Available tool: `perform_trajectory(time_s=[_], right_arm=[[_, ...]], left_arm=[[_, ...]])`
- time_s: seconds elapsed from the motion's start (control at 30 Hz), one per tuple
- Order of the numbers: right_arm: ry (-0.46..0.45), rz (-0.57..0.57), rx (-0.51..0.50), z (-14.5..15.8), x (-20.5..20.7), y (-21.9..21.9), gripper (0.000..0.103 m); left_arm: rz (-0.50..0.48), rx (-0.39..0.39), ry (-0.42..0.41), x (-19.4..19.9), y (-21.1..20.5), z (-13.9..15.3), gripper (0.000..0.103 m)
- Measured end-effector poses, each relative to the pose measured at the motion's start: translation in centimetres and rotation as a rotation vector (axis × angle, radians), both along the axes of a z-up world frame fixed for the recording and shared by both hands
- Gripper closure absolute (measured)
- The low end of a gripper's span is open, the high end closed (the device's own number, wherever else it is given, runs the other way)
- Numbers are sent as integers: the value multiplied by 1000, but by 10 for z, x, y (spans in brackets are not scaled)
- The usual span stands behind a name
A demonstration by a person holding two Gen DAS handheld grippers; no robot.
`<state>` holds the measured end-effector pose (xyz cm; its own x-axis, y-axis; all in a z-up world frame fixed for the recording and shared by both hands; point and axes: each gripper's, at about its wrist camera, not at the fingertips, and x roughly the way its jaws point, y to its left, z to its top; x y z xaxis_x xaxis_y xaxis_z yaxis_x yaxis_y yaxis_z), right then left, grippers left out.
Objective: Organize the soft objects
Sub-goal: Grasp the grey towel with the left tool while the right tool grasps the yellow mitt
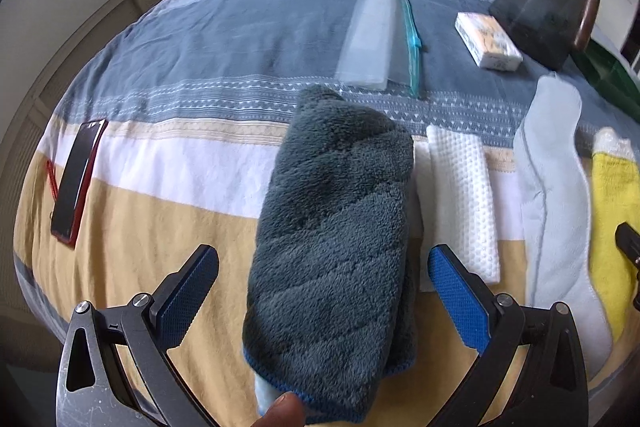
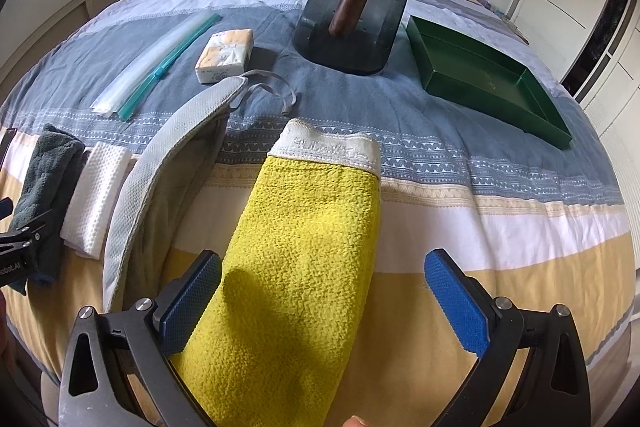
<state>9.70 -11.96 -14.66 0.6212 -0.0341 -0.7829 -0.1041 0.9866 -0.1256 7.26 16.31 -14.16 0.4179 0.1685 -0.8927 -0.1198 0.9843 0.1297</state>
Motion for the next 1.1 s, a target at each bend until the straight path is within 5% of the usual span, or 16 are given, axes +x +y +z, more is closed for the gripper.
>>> perform_trajectory(time_s=[1.1], right_arm=[[143, -25, 57, -44, 45, 11, 0]], left_arm=[[-45, 10, 98, 24, 15, -26, 1]])
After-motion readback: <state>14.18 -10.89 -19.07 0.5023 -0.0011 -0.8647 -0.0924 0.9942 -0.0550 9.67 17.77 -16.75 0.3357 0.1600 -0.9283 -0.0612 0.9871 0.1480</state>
